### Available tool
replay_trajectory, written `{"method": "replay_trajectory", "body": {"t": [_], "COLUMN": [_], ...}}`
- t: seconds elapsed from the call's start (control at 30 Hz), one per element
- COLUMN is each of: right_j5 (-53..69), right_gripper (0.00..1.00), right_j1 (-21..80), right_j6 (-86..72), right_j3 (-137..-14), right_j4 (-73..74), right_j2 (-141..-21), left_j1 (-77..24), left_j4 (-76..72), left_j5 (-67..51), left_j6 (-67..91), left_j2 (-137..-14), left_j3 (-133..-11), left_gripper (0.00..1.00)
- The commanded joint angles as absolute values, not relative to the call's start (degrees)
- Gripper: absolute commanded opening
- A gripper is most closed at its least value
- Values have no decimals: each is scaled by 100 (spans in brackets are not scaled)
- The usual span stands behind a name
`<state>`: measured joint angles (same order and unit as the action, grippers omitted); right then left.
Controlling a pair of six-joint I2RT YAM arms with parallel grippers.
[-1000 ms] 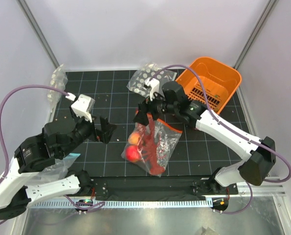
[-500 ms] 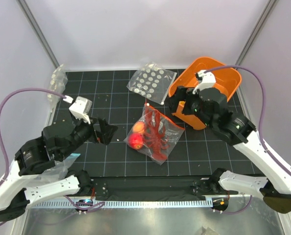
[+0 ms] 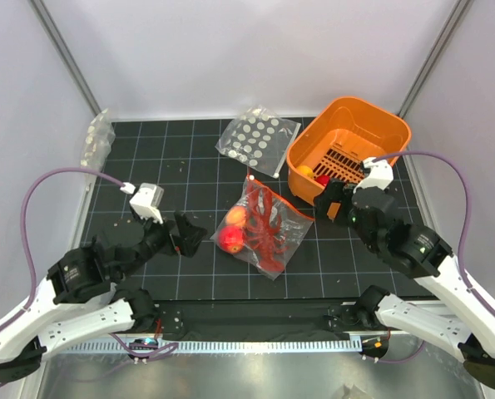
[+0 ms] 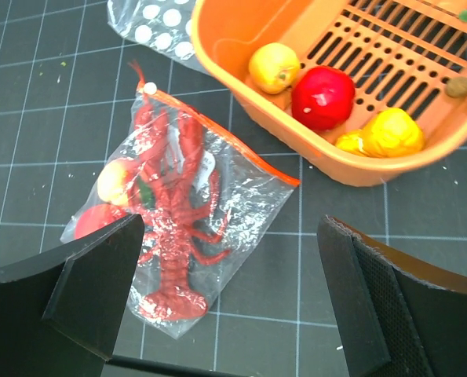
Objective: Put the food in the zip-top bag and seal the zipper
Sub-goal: Reset both arms
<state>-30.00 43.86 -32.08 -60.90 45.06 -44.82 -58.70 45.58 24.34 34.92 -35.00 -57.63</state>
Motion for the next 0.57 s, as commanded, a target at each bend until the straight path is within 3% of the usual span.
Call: {"method": "replay_trajectory", "body": {"t": [0.0, 0.53], "right_j5": [-3392, -3261], "right_gripper": [100, 100], "right_j1": [4395, 4394], "right_j6": [-3524, -3586], "right_j3": [-6021, -5994], "right_j4": [4535, 4605], "right_j2": [-4360, -4368], "left_j1": [-5845, -5845], "left_j4": [4113, 4386], "left_j5": [2672, 2637], "left_j6": [3797, 4069], "left_j2": [-3235, -3014], "left_j3": [-5678, -5388], "left_gripper": [100, 100]}}
